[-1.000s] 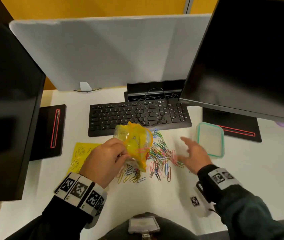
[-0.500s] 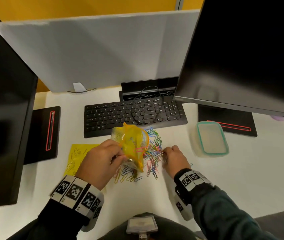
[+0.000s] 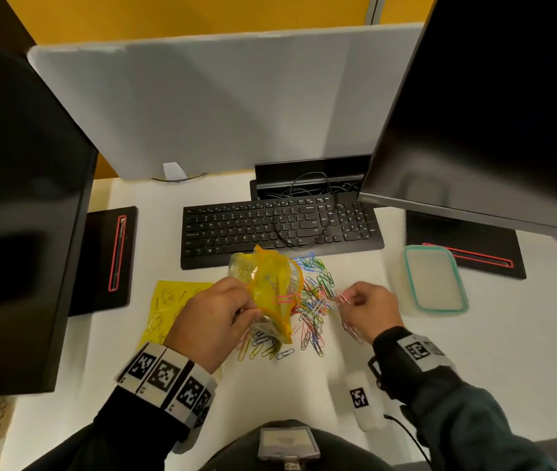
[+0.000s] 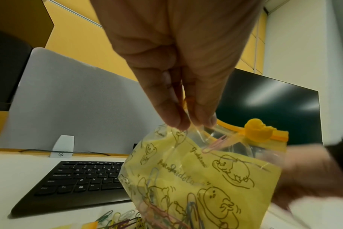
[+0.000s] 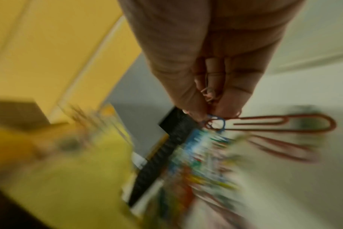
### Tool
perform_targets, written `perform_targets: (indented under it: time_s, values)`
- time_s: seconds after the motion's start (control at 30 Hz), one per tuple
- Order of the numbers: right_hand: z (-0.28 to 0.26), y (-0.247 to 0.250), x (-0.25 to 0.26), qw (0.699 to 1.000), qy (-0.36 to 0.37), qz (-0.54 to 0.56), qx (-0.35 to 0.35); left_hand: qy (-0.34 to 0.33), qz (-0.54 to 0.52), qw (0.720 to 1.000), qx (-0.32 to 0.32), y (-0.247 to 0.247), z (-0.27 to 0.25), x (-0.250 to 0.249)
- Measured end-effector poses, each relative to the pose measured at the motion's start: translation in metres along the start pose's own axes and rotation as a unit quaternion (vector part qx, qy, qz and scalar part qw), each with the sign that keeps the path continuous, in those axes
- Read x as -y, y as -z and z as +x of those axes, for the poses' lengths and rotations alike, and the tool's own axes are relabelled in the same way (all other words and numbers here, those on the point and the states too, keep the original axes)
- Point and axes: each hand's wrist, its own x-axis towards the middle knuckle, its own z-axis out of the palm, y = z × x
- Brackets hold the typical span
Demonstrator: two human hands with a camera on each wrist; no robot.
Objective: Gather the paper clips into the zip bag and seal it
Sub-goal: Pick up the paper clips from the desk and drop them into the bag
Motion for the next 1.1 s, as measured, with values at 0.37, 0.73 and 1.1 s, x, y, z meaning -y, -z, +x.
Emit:
perform_targets:
  time_s: [0.37,0.73,1.1]
  values:
    - [-0.034,-0.016,0.088,0.987,0.141,0.038,0.061,-0.027,0.001,0.999,0.021,-0.009,0.01,-0.003]
    - [-0.05,-0.012,0.099,0.909,0.325,-0.249,0.073,-0.048,-0.012,0.998,0.038,-0.02,0.013,-0.001]
    - [-0.042,0.015,-0.041,0.98,-0.018,-0.2,0.009,-0.022,-0.021,0.999,-0.016,0.003,0.003,0.009]
